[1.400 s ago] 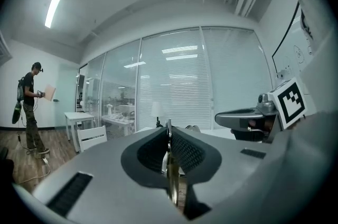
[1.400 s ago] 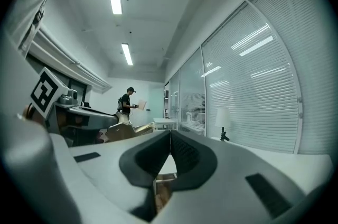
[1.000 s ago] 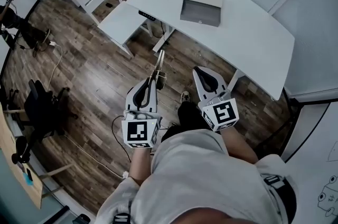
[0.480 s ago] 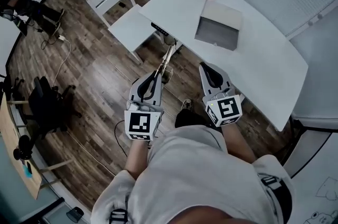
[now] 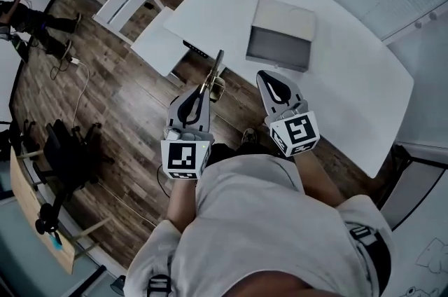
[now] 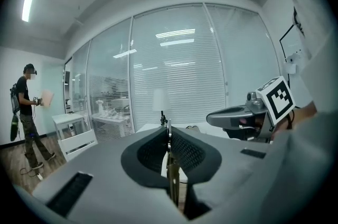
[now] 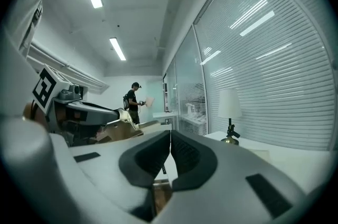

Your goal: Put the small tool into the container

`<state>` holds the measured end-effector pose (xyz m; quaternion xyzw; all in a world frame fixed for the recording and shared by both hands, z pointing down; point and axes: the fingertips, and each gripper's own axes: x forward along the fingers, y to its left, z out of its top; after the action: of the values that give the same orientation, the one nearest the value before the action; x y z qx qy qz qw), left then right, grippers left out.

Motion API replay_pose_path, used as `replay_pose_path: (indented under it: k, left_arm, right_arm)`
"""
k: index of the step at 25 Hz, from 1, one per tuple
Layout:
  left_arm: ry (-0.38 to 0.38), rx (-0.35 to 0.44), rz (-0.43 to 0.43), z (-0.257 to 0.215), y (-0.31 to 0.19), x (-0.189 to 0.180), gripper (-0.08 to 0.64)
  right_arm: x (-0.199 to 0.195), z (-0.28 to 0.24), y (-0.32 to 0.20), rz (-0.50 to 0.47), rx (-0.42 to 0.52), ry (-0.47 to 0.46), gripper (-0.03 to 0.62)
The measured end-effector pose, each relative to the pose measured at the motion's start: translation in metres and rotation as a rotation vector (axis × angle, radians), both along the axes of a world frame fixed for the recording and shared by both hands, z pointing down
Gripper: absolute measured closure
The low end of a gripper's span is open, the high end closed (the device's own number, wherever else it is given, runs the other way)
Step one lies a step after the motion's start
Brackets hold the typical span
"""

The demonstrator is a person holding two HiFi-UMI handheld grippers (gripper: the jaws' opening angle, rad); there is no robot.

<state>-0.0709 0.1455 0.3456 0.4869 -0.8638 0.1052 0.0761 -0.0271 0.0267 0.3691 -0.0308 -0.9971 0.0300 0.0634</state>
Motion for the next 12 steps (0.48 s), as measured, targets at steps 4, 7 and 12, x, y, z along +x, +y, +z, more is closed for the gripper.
replay_pose_path:
  k: [4,7,12]
  left_arm:
    - [0.001,-0.020,0.047,0.004,-0.027,-0.019,0.523]
    - [0.003,-0.023,0.089,0.008,-0.048,-0.030,0.523]
    - [0.004,-0.046,0.223,0.019,-0.090,-0.050,0.523]
  right_arm:
    - [-0.011,0.008,-0.023,0.038,-0.018,0.017,0.566]
    - [-0.018,0.014,-0.037,0.068,-0.020,0.037,0.566]
    - [-0.029,0.024,-0.061,0.156,-0.025,0.069,0.566]
